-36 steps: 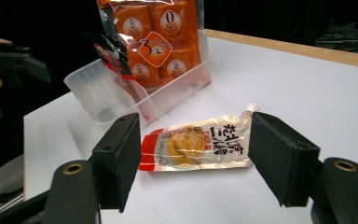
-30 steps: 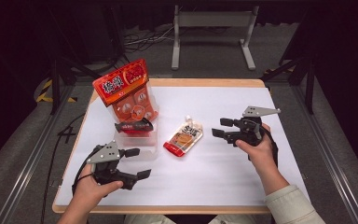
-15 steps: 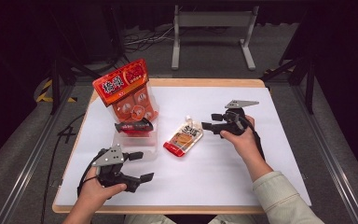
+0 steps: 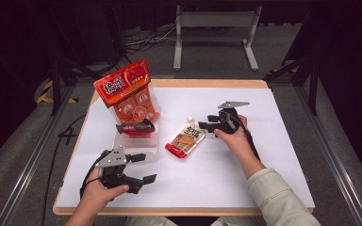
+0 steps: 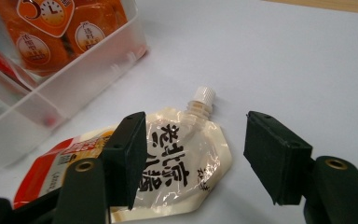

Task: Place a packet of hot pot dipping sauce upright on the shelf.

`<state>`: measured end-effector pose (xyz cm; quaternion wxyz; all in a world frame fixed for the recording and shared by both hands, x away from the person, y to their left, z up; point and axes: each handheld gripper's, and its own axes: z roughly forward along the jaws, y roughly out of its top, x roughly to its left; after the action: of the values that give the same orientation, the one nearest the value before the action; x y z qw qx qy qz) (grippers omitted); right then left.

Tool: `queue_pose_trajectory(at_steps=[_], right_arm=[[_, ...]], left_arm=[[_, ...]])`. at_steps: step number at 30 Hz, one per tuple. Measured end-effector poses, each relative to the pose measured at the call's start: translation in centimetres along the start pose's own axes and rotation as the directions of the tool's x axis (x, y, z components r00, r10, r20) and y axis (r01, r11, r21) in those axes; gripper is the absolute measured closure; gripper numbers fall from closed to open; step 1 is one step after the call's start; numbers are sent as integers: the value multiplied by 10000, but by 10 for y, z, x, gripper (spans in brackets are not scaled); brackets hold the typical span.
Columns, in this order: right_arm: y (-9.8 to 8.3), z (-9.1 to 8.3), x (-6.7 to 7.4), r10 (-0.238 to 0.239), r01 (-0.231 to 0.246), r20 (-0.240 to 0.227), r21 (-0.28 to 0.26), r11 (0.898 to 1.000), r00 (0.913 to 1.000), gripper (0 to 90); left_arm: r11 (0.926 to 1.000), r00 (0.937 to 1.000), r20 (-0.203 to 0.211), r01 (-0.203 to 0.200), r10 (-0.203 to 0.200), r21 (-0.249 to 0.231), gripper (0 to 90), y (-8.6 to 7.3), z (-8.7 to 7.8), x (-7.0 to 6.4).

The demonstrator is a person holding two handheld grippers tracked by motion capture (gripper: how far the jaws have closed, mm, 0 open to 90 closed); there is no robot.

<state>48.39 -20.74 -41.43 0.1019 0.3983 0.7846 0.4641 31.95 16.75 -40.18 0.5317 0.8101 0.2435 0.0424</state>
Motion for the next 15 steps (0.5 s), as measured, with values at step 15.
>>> queue_pose_trajectory(at_steps=[15], right_arm=[[-9,33,5,-292,255,446,825,9963,9986,352]], left_arm=[[9999,9999,-94,-92,93,99,172,-2,3,1]])
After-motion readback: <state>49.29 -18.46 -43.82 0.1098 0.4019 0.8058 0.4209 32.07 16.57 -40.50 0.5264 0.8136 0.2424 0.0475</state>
